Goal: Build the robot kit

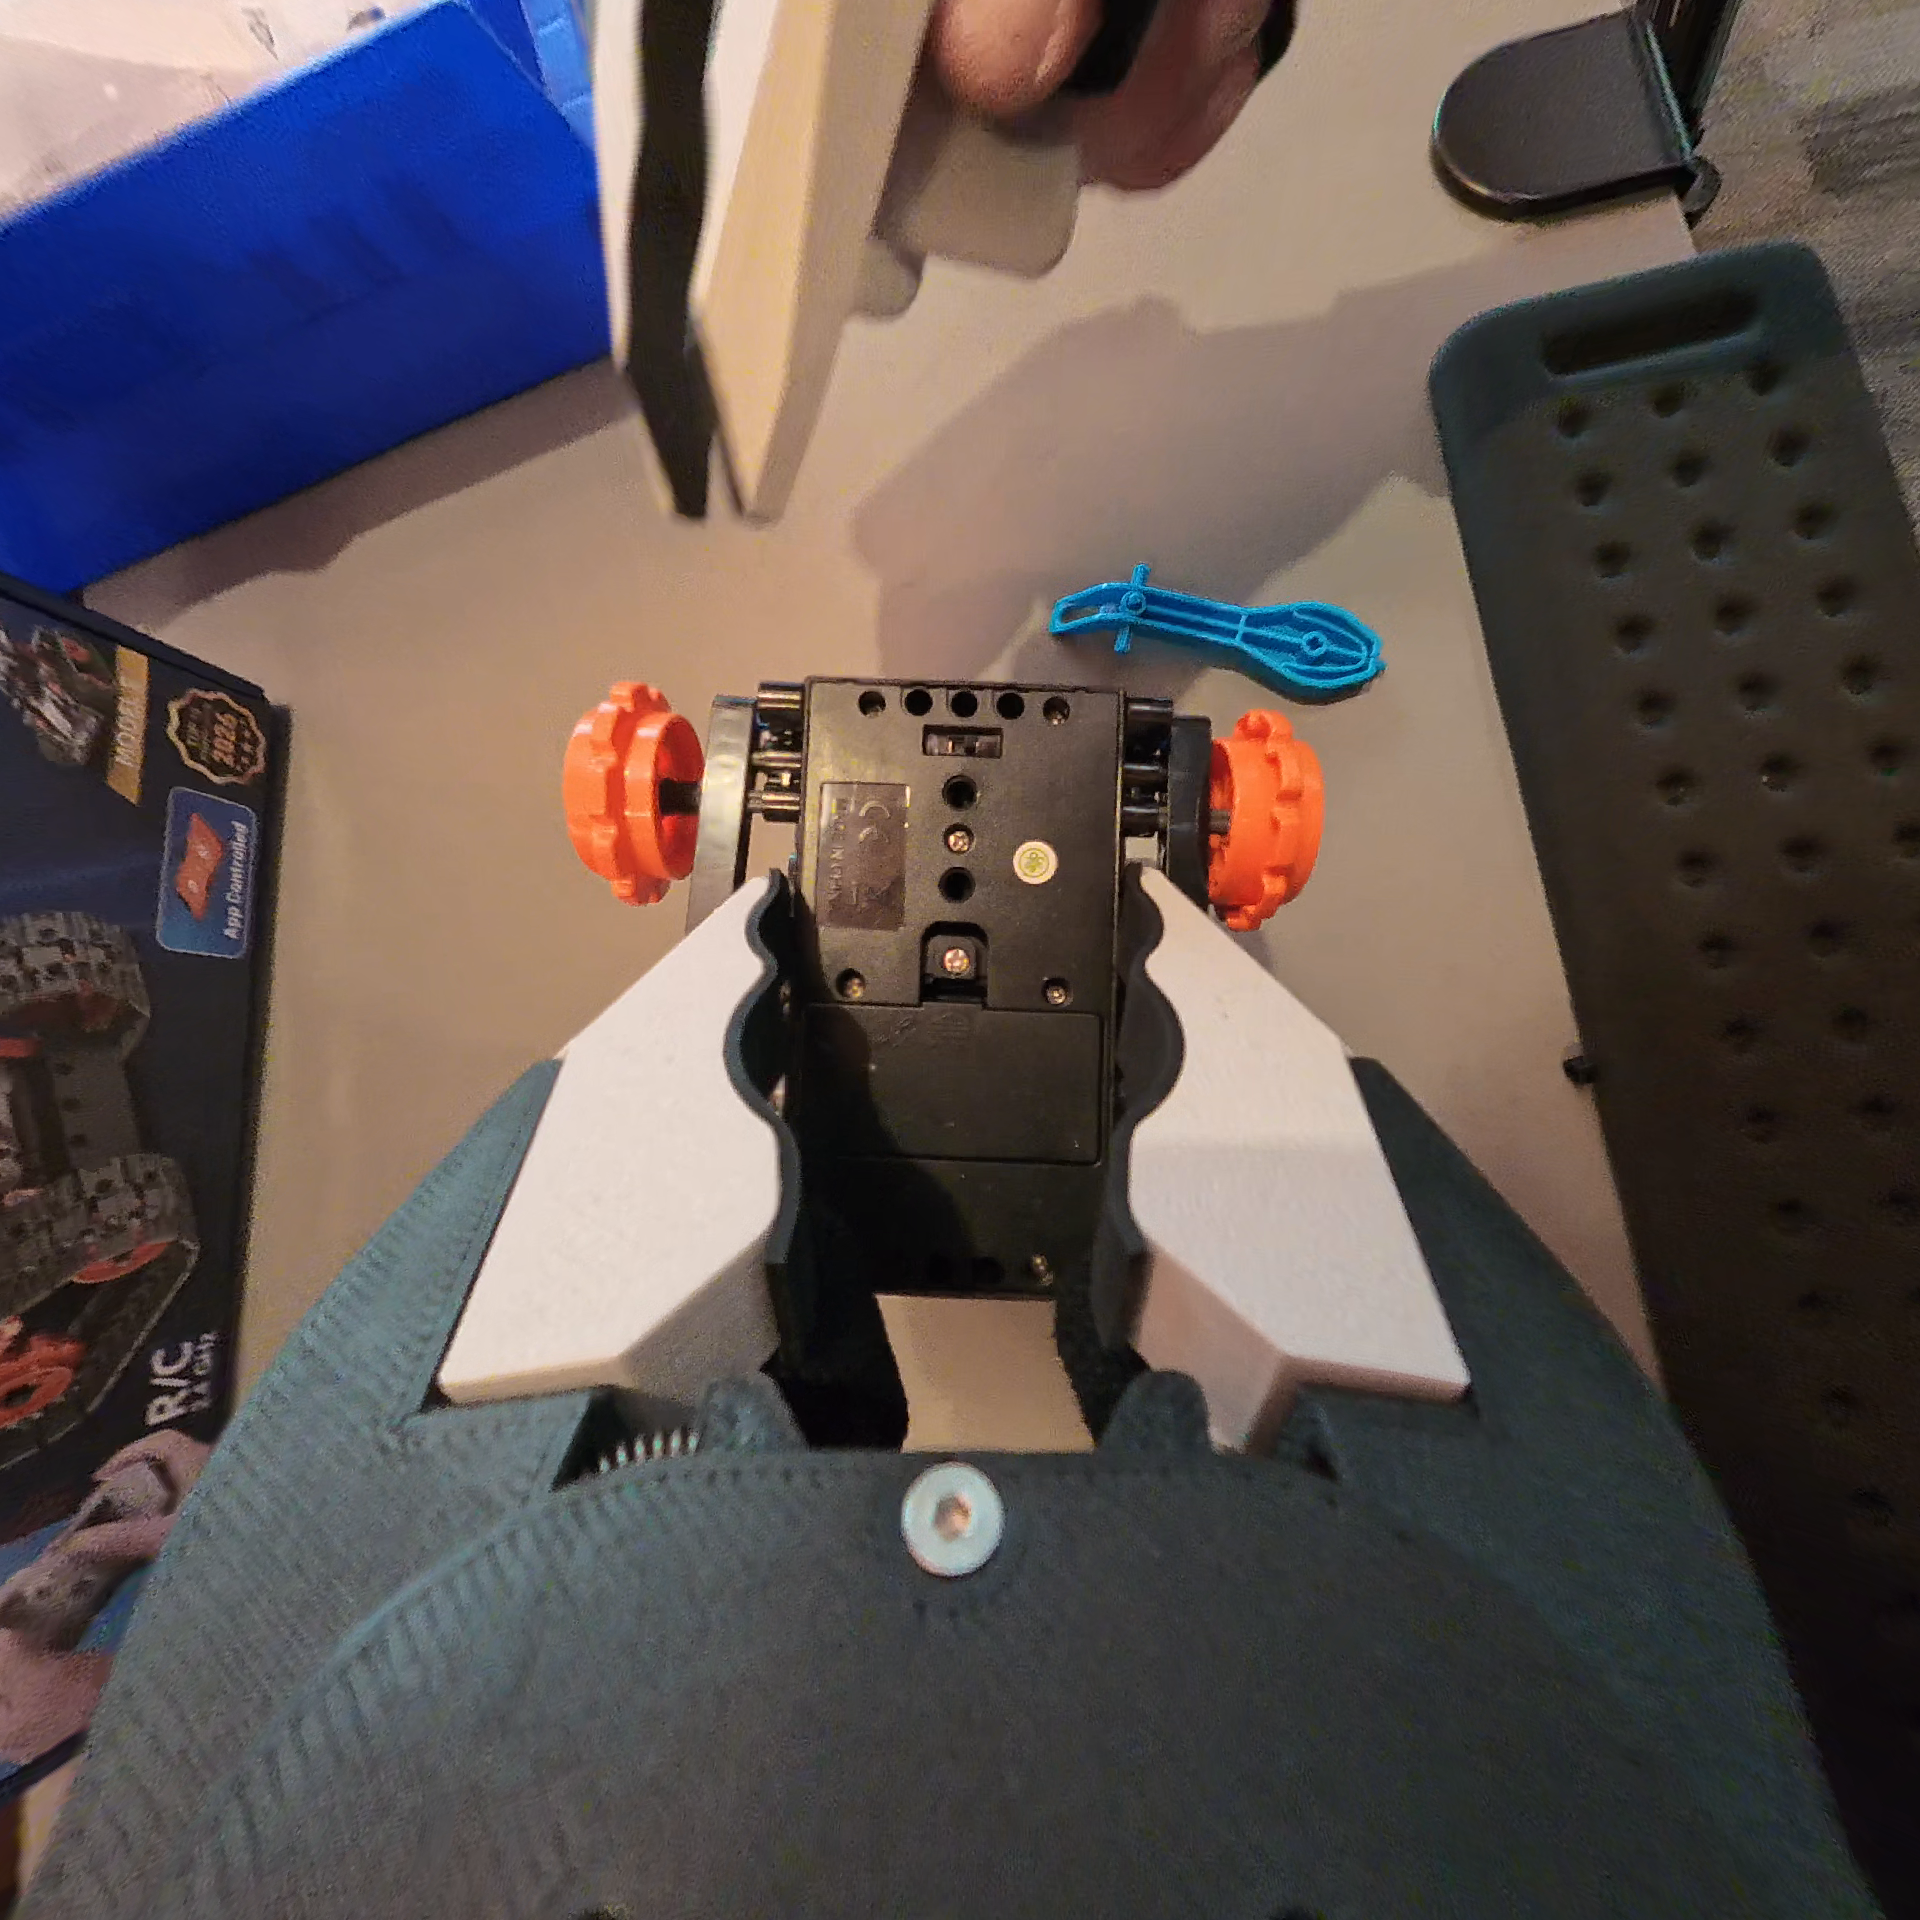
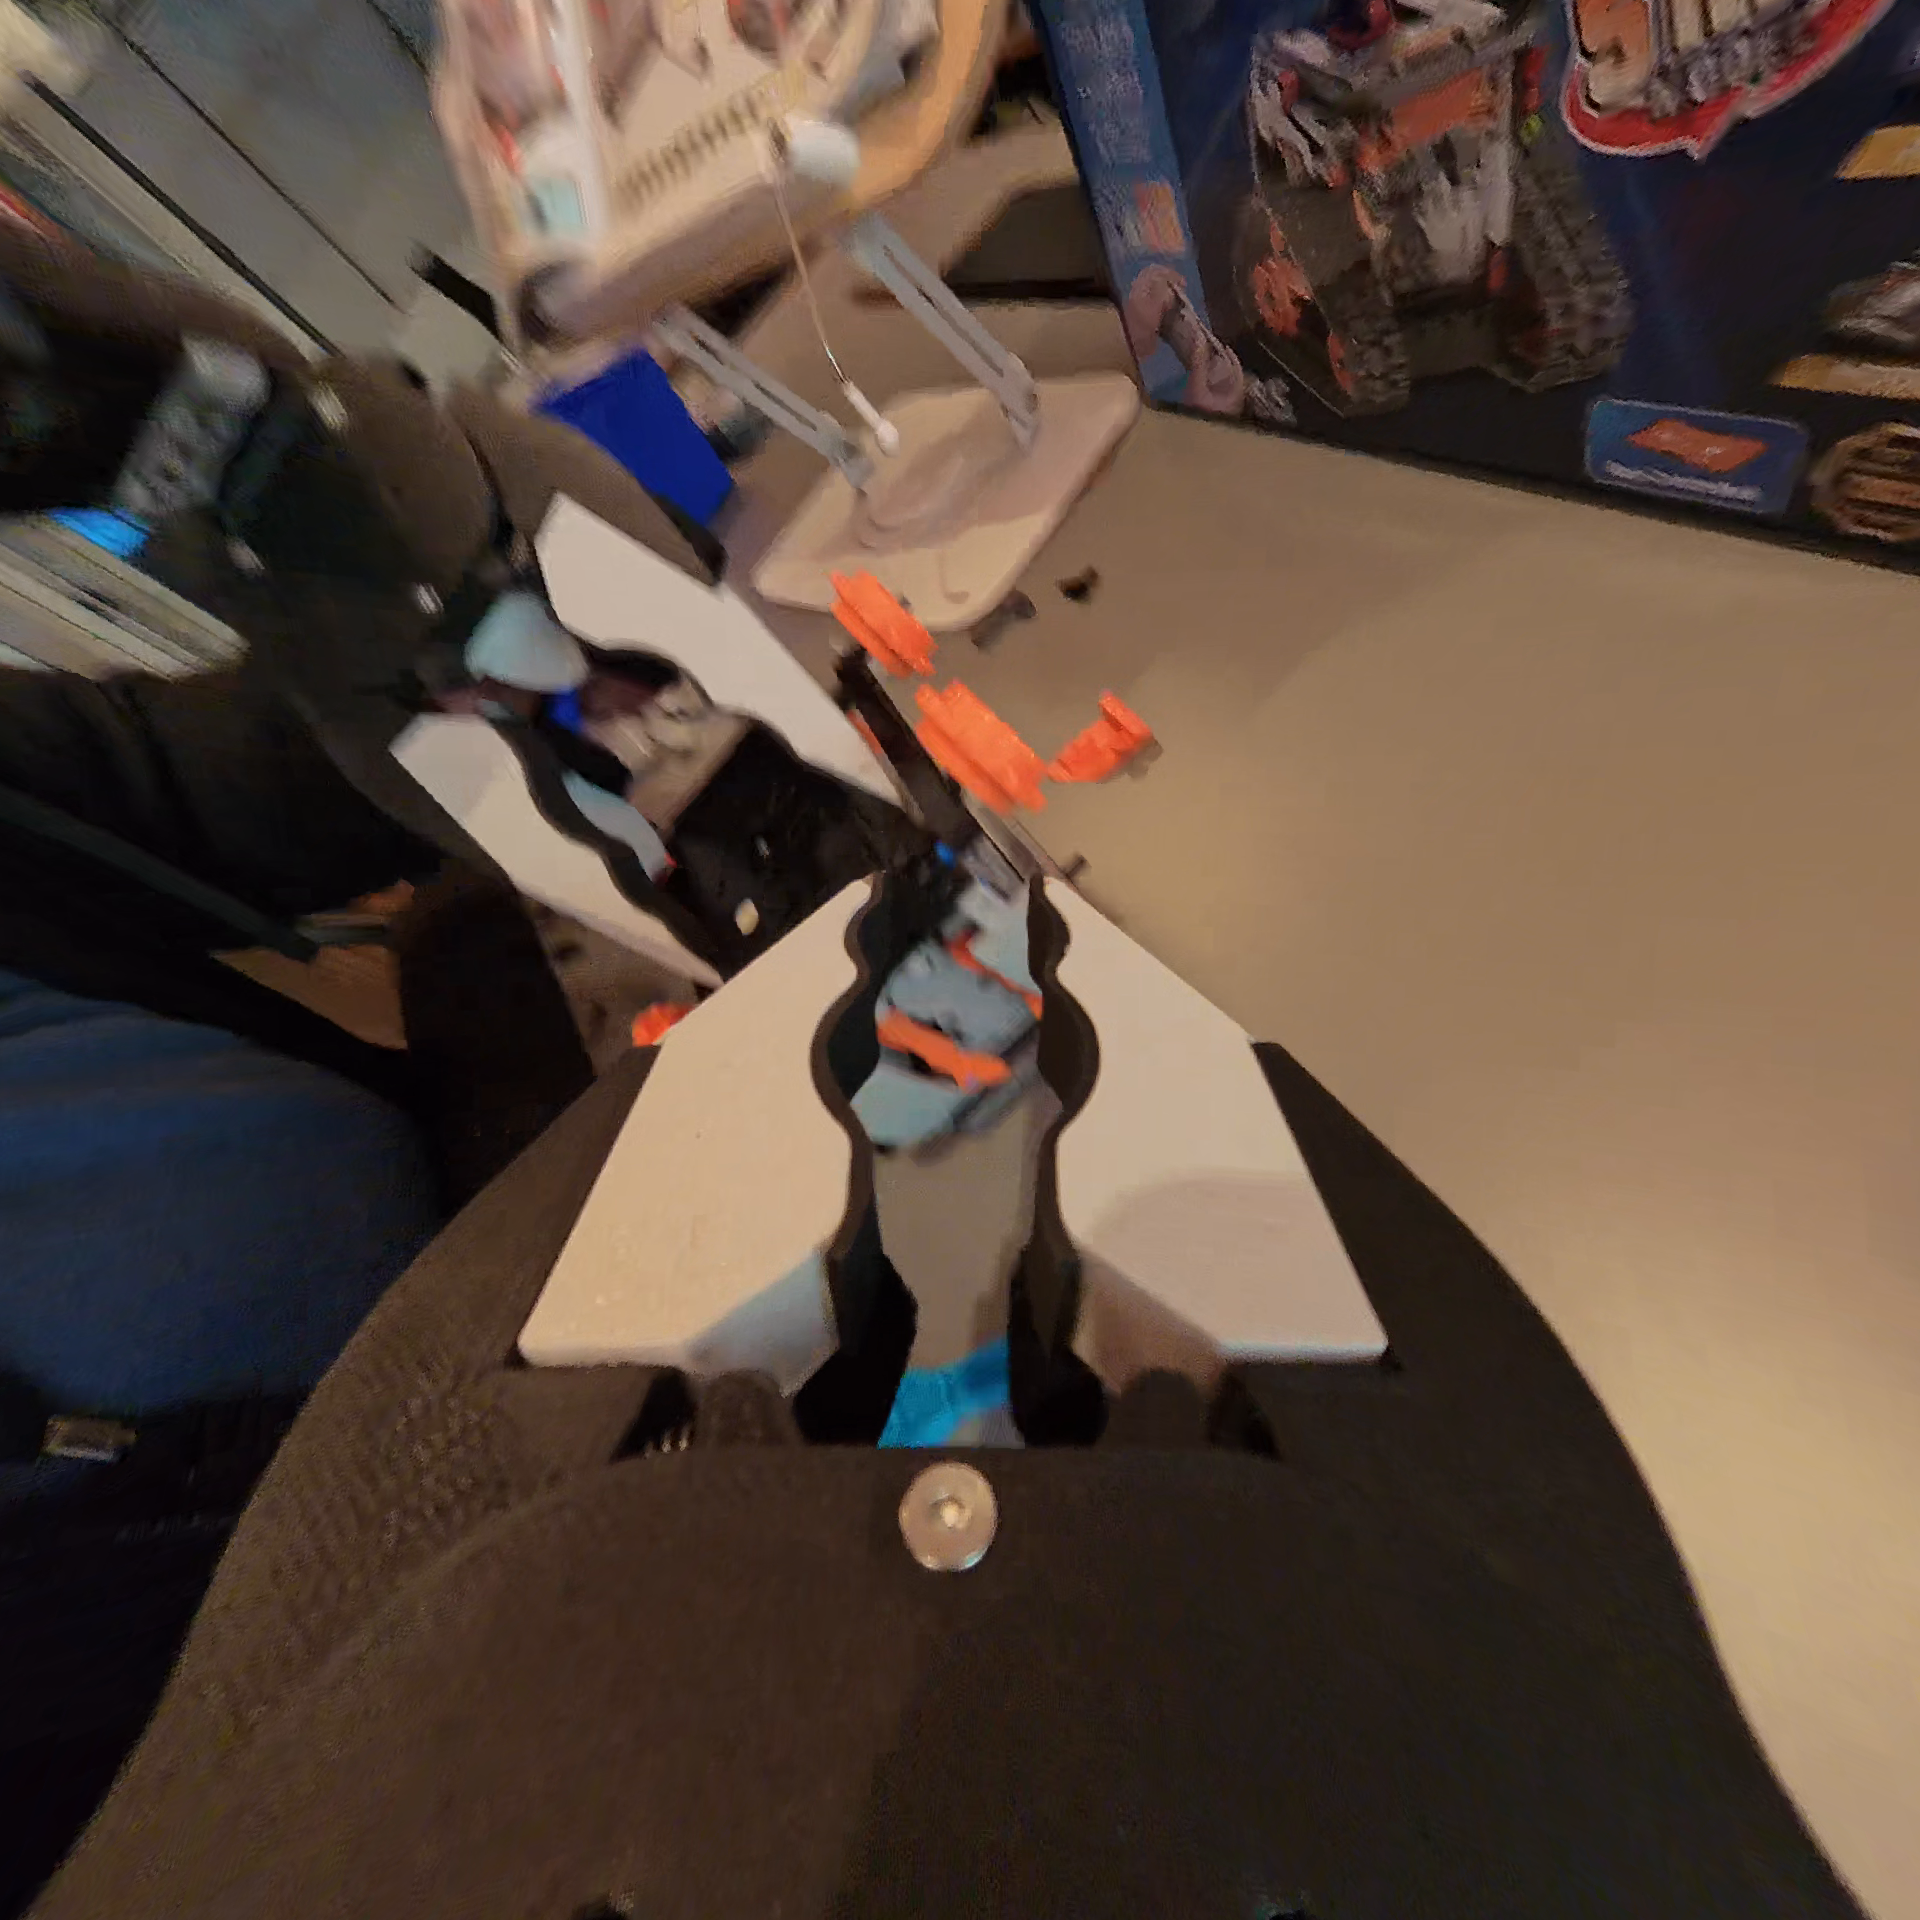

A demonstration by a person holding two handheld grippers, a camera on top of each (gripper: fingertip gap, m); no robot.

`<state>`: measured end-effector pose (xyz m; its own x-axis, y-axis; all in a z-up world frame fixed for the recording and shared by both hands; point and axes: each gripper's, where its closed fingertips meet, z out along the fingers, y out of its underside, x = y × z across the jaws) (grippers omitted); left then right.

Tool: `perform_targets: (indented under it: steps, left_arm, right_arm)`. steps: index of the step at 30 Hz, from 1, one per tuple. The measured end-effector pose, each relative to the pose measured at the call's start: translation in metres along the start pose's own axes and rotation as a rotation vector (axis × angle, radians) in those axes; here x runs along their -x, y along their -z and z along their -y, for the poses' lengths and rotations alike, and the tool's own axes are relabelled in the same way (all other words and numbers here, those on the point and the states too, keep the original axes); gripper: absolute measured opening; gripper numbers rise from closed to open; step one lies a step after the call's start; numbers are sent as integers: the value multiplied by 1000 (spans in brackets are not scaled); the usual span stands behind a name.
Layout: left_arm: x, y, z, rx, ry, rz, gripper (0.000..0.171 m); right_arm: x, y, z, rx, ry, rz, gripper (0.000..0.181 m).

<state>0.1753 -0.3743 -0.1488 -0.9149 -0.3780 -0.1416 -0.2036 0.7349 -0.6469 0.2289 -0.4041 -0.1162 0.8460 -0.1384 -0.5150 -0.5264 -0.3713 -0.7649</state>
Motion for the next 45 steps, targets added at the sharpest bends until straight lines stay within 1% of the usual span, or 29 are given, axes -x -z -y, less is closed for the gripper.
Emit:
perform_targets:
  steps: [2, 3, 5, 7, 8, 12, 14, 16, 18, 19, 21, 22, 24, 28, 30, 32, 33, 37, 39, 41, 43, 45]
  left_arm:
    - [3, 1, -1, -7, 33, -12, 63]
    - [4, 1, -2, -8, 49, -15, 63]
    - [4, 2, -1, -25, 76, -35, 63]
    - [1, 6, 4, -61, 113, -81, 65]
    - [4, 8, 5, -65, 115, -75, 66]
    - [5, 9, 0, -42, 139, -105, 65]
    - [5, 7, -4, -23, 124, -94, 65]
    - [5, 10, 1, -50, 138, -97, 67]
    - [9, 14, 2, -69, 144, -81, 64]
    - [9, 17, 4, -89, 159, -84, 67]
    - [7, 20, 4, -103, 179, -102, 60]
    - [8, 19, 1, -92, 176, -88, 61]
    - [7, 20, 2, -104, 187, -90, 57]
    - [8, 23, 4, -124, 201, -76, 57]
    - [10, 30, 3, -139, 215, -58, 58]
    - [12, 41, 5, -178, 231, -44, 56]
    - [12, 47, 5, -197, 239, -32, 55]
    - [16, 73, 1, -255, 272, 37, 49]
    - [13, 83, -6, -266, 286, 56, 46]
    - [4, 89, -11, -271, 291, 60, 44]
    - [-15, 91, -12, -274, 277, 36, 39]
    - [-34, 89, -16, -248, 248, 28, 38]
  right_arm:
    - [-7, 15, -17, 97, 68, -115, 24]
    - [-8, 22, -27, 139, 79, -153, 21]
    - [-7, 31, -46, 201, 95, -200, 20]
    - [-5, 34, -60, 227, 88, -211, 20]
    - [-3, 36, -64, 227, 81, -217, 19]
    - [16, 37, -77, 220, 99, -208, 21]
    - [31, 30, -86, 227, 117, -183, 21]
    - [48, 21, -93, 238, 129, -145, 21]
    - [62, 11, -101, 258, 157, -117, 20]
    - [70, 5, -103, 255, 179, -103, 17]
    - [81, -11, -110, 248, 227, -99, 13]
    - [80, -21, -115, 255, 246, -121, 14]
    - [69, -40, -122, 260, 291, -203, 14]
    - [56, -74, -135, 296, 334, -256, 17]
    - [51, -83, -138, 303, 342, -284, 16]
    - [45, -91, -141, 323, 353, -314, 11]
    - [44, -93, -141, 327, 362, -324, 5]
    - [45, -95, -137, 319, 365, -318, 4]
    - [52, -92, -134, 300, 352, -282, 4]
    - [64, -86, -128, 264, 360, -237, 3]
    - [82, -78, -117, 214, 344, -172, 4]
    - [98, -69, -105, 185, 378, -140, 4]
